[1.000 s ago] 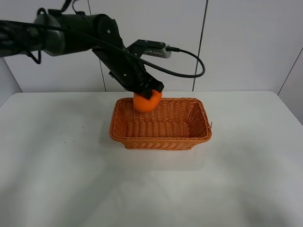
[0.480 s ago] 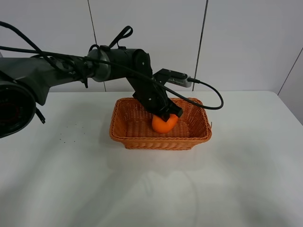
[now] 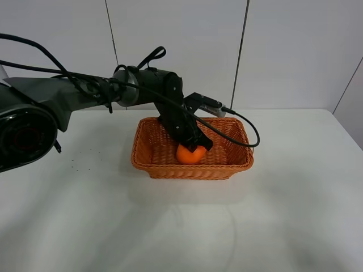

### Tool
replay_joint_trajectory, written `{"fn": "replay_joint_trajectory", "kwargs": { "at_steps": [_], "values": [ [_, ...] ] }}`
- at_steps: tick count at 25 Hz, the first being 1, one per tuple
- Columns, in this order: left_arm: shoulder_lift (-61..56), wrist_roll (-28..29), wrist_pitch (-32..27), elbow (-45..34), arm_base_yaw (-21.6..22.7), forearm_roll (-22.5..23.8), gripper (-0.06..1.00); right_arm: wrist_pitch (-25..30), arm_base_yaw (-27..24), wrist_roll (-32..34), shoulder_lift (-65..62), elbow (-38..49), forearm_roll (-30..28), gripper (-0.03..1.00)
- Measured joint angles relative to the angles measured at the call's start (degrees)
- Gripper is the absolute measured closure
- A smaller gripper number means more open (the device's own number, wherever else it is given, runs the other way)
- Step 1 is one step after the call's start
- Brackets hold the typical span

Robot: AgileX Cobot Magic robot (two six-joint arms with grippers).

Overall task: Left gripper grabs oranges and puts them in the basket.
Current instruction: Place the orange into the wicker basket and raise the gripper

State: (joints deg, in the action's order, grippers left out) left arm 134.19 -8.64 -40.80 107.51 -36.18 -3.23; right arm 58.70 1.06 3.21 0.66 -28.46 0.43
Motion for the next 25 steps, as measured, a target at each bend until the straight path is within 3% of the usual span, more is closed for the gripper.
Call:
{"fn": "replay_joint_trajectory", "kwargs": {
  "at_steps": [10, 12, 15, 18, 25],
  "values": [
    [-0.05, 0.0, 0.3, 0.0, 0.0, 0.12, 0.69, 0.0, 0.0, 0.0, 0.0, 0.0, 0.0, 0.27],
    [-0.05, 0.0, 0.3, 0.0, 0.0, 0.12, 0.59, 0.0, 0.0, 0.0, 0.0, 0.0, 0.0, 0.27],
    [-0.05, 0.0, 0.04, 0.0, 0.0, 0.29, 0.28, 0.0, 0.0, 0.0, 0.0, 0.0, 0.0, 0.27],
    [-0.05, 0.0, -0.09, 0.0, 0.0, 1.52, 0.06, 0.0, 0.0, 0.0, 0.0, 0.0, 0.0, 0.27],
    [-1.14, 0.59, -0.84, 1.47, 0.0, 4.41, -0.03, 0.0, 0.0, 0.0, 0.0, 0.0, 0.0, 0.27]
  ]
}}
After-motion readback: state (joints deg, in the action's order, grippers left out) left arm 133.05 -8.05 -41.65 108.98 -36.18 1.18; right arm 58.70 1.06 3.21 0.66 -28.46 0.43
